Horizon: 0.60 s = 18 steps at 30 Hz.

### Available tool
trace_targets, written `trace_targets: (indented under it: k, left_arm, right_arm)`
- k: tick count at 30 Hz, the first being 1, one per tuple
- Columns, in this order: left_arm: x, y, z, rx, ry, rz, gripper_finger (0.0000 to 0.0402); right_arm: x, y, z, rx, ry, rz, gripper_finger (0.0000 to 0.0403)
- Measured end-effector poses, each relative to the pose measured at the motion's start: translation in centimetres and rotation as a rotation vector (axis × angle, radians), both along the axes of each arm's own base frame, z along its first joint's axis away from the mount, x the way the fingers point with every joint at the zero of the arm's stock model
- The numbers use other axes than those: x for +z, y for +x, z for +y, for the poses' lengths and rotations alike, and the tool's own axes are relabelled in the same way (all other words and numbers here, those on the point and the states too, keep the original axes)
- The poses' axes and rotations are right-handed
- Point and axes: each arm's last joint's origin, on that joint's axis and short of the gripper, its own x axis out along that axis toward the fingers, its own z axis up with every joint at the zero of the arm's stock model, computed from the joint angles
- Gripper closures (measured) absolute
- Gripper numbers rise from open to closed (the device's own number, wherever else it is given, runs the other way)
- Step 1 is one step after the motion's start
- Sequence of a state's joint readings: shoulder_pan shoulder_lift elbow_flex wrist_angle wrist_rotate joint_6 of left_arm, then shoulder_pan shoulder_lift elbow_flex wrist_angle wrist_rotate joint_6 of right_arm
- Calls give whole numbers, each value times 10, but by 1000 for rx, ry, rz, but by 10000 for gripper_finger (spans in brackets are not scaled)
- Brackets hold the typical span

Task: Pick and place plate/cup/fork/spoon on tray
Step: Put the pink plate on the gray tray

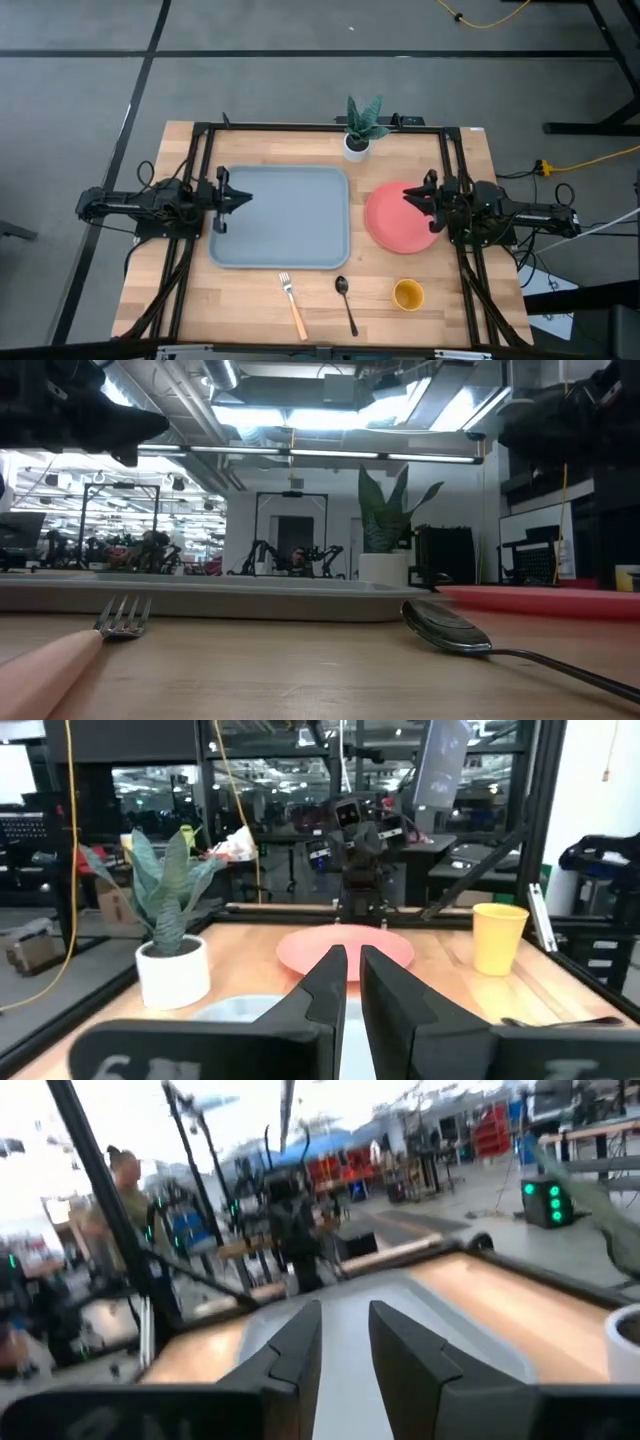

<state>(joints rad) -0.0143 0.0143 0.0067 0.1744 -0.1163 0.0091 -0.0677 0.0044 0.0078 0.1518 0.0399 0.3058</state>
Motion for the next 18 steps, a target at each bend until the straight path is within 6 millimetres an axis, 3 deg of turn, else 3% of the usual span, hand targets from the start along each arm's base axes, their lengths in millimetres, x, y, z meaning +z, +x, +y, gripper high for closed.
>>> trace_targets:
  k: [8, 15, 18]
  left_arm:
    - [4, -1, -1, -36, 6, -44, 374]
    - [4, 0, -1, -36, 4, -36, 374]
    - [3, 1, -1, -37, -2, -26, 374]
  right_arm:
    - [32, -10, 7, 173, -197, -349, 311]
    - [21, 3, 7, 203, -202, -200, 311]
    - [28, 8, 6, 211, -181, -164, 311]
